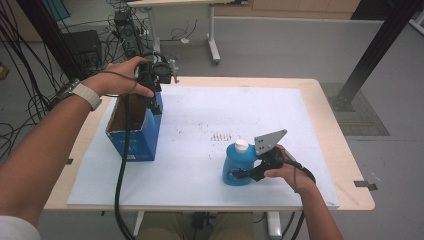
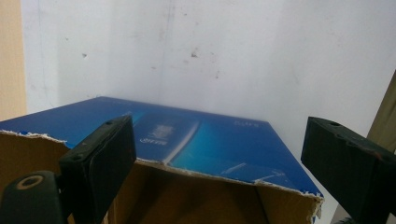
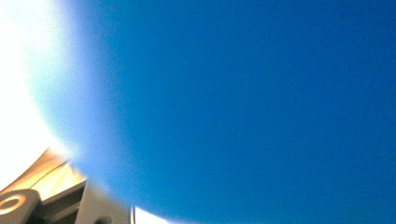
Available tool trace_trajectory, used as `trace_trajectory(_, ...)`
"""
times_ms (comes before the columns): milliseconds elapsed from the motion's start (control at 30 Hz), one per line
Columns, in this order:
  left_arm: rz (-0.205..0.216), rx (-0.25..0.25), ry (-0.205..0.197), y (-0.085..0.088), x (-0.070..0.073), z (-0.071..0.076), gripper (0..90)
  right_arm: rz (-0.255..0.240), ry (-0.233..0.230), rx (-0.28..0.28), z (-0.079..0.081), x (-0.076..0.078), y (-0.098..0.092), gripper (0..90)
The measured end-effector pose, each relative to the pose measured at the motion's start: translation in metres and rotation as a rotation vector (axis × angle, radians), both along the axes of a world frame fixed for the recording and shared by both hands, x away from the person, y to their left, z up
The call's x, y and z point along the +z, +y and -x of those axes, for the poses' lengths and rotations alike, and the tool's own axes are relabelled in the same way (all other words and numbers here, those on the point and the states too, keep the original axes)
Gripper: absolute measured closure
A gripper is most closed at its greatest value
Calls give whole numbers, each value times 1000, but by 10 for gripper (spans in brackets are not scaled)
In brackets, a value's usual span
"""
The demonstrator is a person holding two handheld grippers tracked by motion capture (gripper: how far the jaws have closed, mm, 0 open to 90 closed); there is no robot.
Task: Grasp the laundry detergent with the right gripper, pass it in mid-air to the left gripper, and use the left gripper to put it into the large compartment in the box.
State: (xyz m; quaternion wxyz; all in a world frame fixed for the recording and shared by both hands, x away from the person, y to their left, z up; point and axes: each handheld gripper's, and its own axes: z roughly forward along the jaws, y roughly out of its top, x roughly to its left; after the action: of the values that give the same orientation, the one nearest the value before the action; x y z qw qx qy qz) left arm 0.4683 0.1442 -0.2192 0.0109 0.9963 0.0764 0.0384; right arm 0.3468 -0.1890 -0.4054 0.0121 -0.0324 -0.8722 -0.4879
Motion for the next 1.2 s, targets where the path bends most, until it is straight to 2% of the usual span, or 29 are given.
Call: trace_trajectory(1200,-8,2,-6,3,5,2,105,3,4,-2,0,0,0,422)
